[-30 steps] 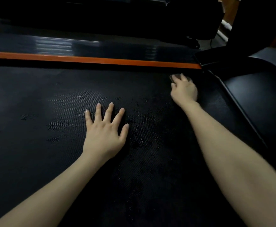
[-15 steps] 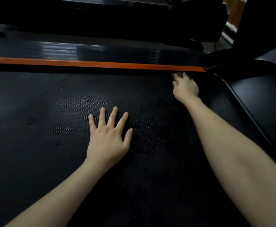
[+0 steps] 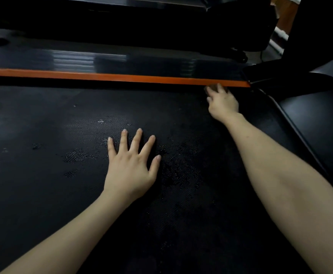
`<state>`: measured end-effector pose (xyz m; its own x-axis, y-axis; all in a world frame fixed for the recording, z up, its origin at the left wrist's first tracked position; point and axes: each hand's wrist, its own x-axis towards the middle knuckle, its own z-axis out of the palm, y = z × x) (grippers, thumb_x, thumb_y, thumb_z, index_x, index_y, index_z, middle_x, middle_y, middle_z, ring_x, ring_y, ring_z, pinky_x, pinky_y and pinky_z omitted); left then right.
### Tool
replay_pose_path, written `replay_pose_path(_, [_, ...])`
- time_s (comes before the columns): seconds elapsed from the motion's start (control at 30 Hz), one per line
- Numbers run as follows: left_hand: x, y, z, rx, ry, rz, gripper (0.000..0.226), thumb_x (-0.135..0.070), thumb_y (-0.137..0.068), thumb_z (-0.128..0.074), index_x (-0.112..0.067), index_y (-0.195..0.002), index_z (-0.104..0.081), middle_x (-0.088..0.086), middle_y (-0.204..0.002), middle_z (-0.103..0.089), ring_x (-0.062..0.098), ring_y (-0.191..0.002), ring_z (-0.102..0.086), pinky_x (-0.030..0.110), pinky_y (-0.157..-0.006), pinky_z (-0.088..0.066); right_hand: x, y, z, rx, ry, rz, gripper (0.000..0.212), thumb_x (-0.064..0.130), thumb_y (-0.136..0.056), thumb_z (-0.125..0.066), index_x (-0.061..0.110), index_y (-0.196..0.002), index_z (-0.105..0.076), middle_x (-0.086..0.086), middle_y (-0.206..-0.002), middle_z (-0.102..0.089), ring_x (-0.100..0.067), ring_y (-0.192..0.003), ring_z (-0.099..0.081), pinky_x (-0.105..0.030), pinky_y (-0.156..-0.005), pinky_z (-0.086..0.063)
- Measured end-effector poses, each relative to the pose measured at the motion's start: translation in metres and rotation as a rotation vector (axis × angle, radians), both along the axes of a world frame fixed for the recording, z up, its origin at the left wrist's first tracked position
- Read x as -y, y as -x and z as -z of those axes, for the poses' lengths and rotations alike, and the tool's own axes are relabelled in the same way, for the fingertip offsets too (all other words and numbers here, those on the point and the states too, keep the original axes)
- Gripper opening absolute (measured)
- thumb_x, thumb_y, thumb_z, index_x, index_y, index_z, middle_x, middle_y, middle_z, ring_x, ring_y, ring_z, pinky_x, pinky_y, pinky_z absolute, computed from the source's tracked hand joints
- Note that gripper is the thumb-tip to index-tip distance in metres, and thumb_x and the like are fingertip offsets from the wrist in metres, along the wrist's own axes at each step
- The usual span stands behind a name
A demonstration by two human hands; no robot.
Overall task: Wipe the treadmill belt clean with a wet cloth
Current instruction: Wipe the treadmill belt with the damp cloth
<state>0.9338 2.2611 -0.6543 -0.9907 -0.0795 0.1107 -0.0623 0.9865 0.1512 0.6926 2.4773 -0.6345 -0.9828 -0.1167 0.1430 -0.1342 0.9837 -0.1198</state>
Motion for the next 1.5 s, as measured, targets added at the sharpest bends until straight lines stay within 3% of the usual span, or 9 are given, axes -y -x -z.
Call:
replay_pose_path(0.3, [0.001, 0.000, -0.001, 0.028, 0.019, -0.006, 0.074, -0.062, -0.083, -0.003, -0.034, -0.148, -0.026, 0.003, -0.158, -0.019, 0.034, -0.145, -0.007, 0.057, -0.115, -0.001, -0.026, -0.152, 0.004, -0.055, -0.031, -0.779, 0.047, 0.035, -0.093, -0.036, 0.017, -0.132, -0.055, -0.014, -0.144, -0.041, -0.039, -0.129, -0.042, -0.047, -0.106, -0.033])
replay_pose_path(0.5, [0.000, 0.000, -0.005, 0.042, 0.012, -0.004, 0.059, -0.057, -0.094, -0.021, -0.032, -0.148, -0.026, 0.004, -0.158, -0.018, 0.035, -0.145, -0.006, 0.058, -0.114, -0.001, -0.013, -0.157, -0.002, -0.018, 0.027, -0.204, 0.046, 0.033, -0.093, -0.035, 0.021, -0.135, -0.051, -0.011, -0.149, -0.036, -0.041, -0.130, -0.038, -0.044, -0.109, -0.032])
replay_pose_path(0.6, [0.000, 0.000, -0.006, 0.039, 0.002, 0.006, 0.055, -0.052, -0.096, -0.028, -0.033, -0.148, -0.026, 0.004, -0.158, -0.018, 0.034, -0.145, -0.005, 0.057, -0.114, 0.000, 0.027, -0.231, 0.007, -0.118, 0.058, -0.501, 0.045, 0.031, -0.088, -0.037, 0.017, -0.123, -0.062, -0.015, -0.136, -0.052, -0.045, -0.115, -0.053, -0.049, -0.096, -0.046])
replay_pose_path(0.73, [0.009, 0.000, -0.009, 0.025, -0.073, 0.028, 0.050, -0.047, -0.098, -0.029, -0.032, -0.146, -0.031, 0.002, -0.157, -0.021, 0.031, -0.146, -0.007, 0.052, -0.116, 0.001, -0.007, -0.279, -0.001, -0.002, 0.031, -0.717, 0.043, 0.031, -0.092, -0.039, 0.022, -0.130, -0.056, -0.009, -0.143, -0.046, -0.038, -0.128, -0.044, -0.048, -0.104, -0.035])
replay_pose_path(0.93, [0.012, -0.045, -0.014, -0.013, -0.101, 0.057, 0.047, -0.042, -0.098, -0.032, -0.026, -0.141, -0.043, 0.008, -0.154, -0.028, 0.036, -0.143, -0.016, 0.055, -0.116, -0.001, -0.045, -0.272, -0.007, 0.019, 0.059, -0.045, 0.042, 0.029, -0.097, -0.039, 0.023, -0.137, -0.048, -0.008, -0.150, -0.035, -0.039, -0.135, -0.033, -0.050, -0.112, -0.027])
replay_pose_path(1.07, [0.014, -0.088, -0.012, 0.024, -0.021, 0.103, 0.061, -0.051, -0.091, -0.016, -0.029, -0.141, -0.042, 0.010, -0.153, -0.030, 0.041, -0.141, -0.019, 0.060, -0.112, 0.000, 0.015, -0.340, -0.004, -0.043, 0.058, -0.342, 0.044, 0.029, -0.087, -0.039, 0.019, -0.123, -0.062, -0.013, -0.137, -0.051, -0.045, -0.118, -0.050, -0.049, -0.098, -0.042])
replay_pose_path(1.2, [0.020, -0.111, -0.006, 0.065, 0.040, 0.120, 0.061, -0.054, -0.092, -0.014, -0.032, -0.145, -0.035, 0.008, -0.154, -0.029, 0.041, -0.142, -0.019, 0.065, -0.110, -0.003, 0.009, -0.379, -0.009, 0.112, 0.068, -0.598, 0.044, 0.033, -0.093, -0.038, 0.027, -0.133, -0.051, -0.005, -0.148, -0.039, -0.036, -0.134, -0.037, -0.048, -0.110, -0.028])
replay_pose_path(1.43, [0.017, -0.118, -0.003, 0.079, 0.027, 0.096, 0.063, -0.056, -0.091, -0.007, -0.036, -0.148, -0.024, 0.003, -0.158, -0.019, 0.036, -0.145, -0.006, 0.062, -0.111, 0.003, -0.065, -0.377, -0.015, 0.171, 0.150, 0.053, 0.044, 0.031, -0.099, -0.036, 0.029, -0.143, -0.032, -0.001, -0.157, -0.015, -0.030, -0.144, -0.011, -0.045, -0.118, -0.008])
replay_pose_path(1.5, [0.017, -0.118, -0.003, 0.082, 0.029, 0.089, 0.064, -0.056, -0.090, -0.005, -0.037, -0.149, -0.021, 0.003, -0.158, -0.016, 0.035, -0.146, -0.004, 0.061, -0.111, 0.005, -0.039, -0.391, -0.017, 0.131, 0.119, -0.045, 0.045, 0.034, -0.096, -0.034, 0.025, -0.139, -0.042, -0.005, -0.154, -0.025, -0.037, -0.140, -0.023, -0.046, -0.113, -0.017])
